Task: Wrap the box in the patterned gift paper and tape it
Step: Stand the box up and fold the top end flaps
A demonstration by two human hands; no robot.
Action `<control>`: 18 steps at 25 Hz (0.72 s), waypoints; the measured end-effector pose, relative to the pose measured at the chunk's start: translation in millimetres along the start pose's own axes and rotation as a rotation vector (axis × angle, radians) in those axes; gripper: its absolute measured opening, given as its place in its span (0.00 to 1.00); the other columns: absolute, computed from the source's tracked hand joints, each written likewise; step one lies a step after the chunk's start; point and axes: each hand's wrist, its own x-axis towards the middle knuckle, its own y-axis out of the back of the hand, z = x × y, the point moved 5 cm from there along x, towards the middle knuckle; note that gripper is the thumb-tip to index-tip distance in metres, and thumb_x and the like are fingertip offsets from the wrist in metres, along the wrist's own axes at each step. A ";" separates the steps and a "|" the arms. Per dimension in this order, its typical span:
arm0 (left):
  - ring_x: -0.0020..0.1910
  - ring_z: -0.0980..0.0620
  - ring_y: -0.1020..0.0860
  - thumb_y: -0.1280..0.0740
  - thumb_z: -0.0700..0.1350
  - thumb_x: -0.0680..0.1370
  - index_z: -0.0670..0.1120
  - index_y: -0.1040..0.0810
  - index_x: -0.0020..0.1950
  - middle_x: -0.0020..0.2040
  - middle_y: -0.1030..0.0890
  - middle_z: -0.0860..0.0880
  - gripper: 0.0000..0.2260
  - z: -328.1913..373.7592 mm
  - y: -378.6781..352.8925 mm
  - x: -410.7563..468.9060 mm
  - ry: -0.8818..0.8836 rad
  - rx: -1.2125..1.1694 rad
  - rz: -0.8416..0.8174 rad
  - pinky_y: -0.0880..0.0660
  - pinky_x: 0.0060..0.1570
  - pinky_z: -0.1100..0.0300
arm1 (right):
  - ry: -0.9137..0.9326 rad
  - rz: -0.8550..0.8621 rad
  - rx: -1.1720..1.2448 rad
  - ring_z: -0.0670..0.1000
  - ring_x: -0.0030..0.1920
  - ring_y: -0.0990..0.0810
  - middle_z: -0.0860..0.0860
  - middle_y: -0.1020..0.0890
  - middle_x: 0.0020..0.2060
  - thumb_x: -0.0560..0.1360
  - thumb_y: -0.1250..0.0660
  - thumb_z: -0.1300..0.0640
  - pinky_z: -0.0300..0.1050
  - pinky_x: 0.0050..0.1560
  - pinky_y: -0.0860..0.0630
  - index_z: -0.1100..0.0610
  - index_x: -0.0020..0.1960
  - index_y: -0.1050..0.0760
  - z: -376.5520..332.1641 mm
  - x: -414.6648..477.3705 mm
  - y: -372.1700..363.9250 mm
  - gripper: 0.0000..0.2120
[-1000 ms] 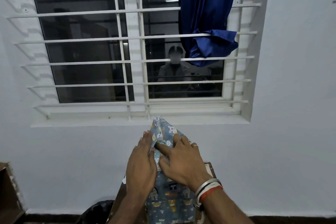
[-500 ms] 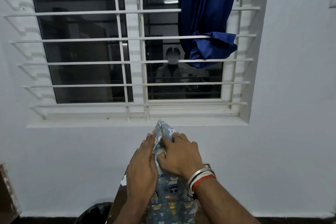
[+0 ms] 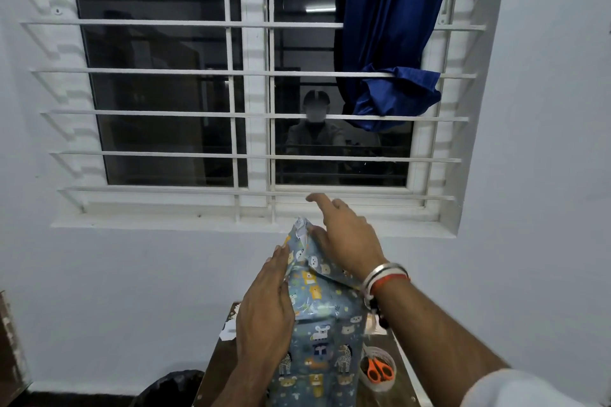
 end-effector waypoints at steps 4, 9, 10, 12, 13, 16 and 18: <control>0.76 0.61 0.35 0.42 0.42 0.84 0.62 0.38 0.79 0.75 0.38 0.68 0.26 -0.8 -0.8 1.3 -0.006 0.009 0.005 0.35 0.72 0.59 | 0.195 -0.309 -0.029 0.52 0.63 0.22 0.48 0.23 0.67 0.79 0.30 0.54 0.44 0.56 0.27 0.44 0.69 0.22 -4.2 51.1 -1.0 0.19; 0.75 0.63 0.36 0.41 0.40 0.84 0.63 0.38 0.79 0.75 0.38 0.69 0.26 -4.2 -2.6 1.2 -0.014 0.003 0.028 0.31 0.72 0.55 | 0.212 -0.316 0.028 0.47 0.45 0.16 0.46 0.12 0.43 0.71 0.22 0.58 0.51 0.54 0.18 0.50 0.48 0.13 -9.0 74.3 -3.1 0.07; 0.76 0.63 0.36 0.41 0.40 0.84 0.63 0.37 0.79 0.75 0.37 0.69 0.27 -5.0 -3.0 1.4 -0.016 0.005 0.029 0.30 0.72 0.55 | 0.205 -0.301 0.040 0.46 0.44 0.16 0.45 0.13 0.40 0.70 0.22 0.58 0.51 0.52 0.17 0.50 0.45 0.13 -9.5 75.6 -3.4 0.05; 0.76 0.62 0.36 0.41 0.40 0.83 0.63 0.37 0.79 0.75 0.38 0.69 0.27 -6.2 -3.1 1.3 -0.018 0.008 0.028 0.30 0.72 0.57 | 0.180 -0.262 0.071 0.44 0.43 0.16 0.43 0.14 0.37 0.69 0.23 0.58 0.51 0.50 0.17 0.49 0.40 0.14 -8.8 75.1 -4.4 0.05; 0.76 0.63 0.36 0.41 0.39 0.83 0.64 0.38 0.79 0.76 0.38 0.69 0.28 -6.3 -2.5 1.6 -0.020 0.010 0.029 0.31 0.70 0.59 | 0.164 -0.232 0.086 0.43 0.43 0.16 0.42 0.14 0.36 0.69 0.23 0.58 0.51 0.49 0.17 0.48 0.39 0.15 -7.2 72.7 -5.2 0.06; 0.76 0.62 0.35 0.39 0.38 0.83 0.64 0.38 0.78 0.75 0.37 0.69 0.29 -7.0 -3.8 2.6 -0.029 0.017 0.044 0.31 0.66 0.61 | 0.147 -0.204 0.155 0.42 0.42 0.17 0.40 0.15 0.37 0.70 0.23 0.57 0.48 0.47 0.18 0.45 0.43 0.16 -1.0 64.3 -8.0 0.07; 0.75 0.61 0.34 0.39 0.38 0.82 0.63 0.35 0.78 0.75 0.36 0.69 0.29 -6.4 -5.4 1.7 -0.029 0.009 0.058 0.28 0.66 0.59 | 0.172 -0.273 0.175 0.43 0.43 0.17 0.41 0.15 0.40 0.72 0.24 0.54 0.48 0.47 0.18 0.41 0.49 0.16 0.9 63.7 -7.3 0.09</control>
